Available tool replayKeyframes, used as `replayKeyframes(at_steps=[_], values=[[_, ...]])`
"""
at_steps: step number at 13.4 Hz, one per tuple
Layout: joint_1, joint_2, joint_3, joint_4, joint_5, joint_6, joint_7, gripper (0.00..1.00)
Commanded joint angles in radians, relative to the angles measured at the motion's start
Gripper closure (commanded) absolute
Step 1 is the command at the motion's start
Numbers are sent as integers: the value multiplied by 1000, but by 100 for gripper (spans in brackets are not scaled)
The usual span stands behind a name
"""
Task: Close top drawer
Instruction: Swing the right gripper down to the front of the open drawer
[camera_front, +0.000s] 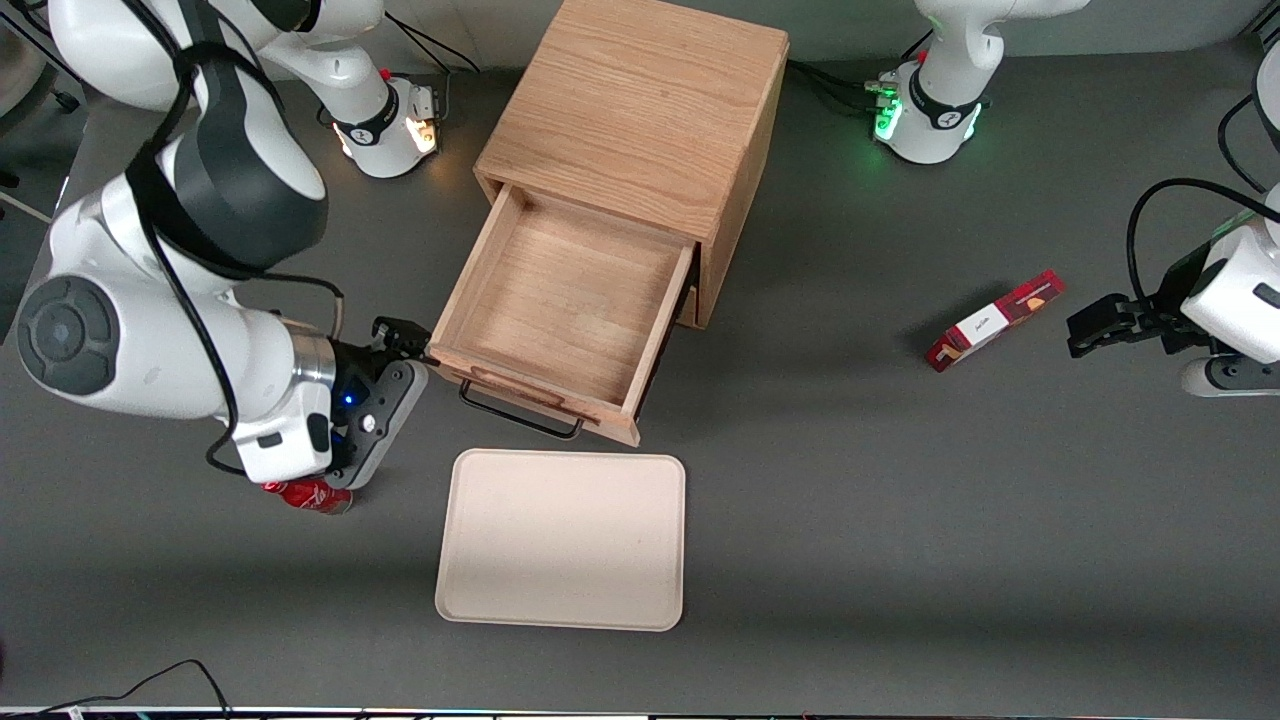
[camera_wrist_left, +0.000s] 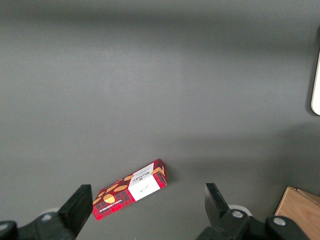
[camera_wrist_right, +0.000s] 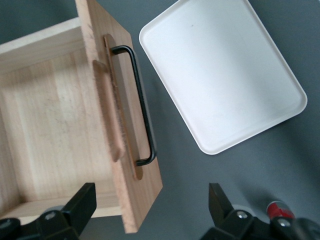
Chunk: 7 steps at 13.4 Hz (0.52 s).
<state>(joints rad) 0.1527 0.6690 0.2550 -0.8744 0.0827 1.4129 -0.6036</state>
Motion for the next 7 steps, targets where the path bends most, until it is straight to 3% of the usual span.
replayKeyframes(at_steps=[1,3,7], values=[[-9,60,1,61,37,4,-36,0],[-21,84,-2,61,81,32,-31,0],[-7,121,-3,60,81,98,-27,0]])
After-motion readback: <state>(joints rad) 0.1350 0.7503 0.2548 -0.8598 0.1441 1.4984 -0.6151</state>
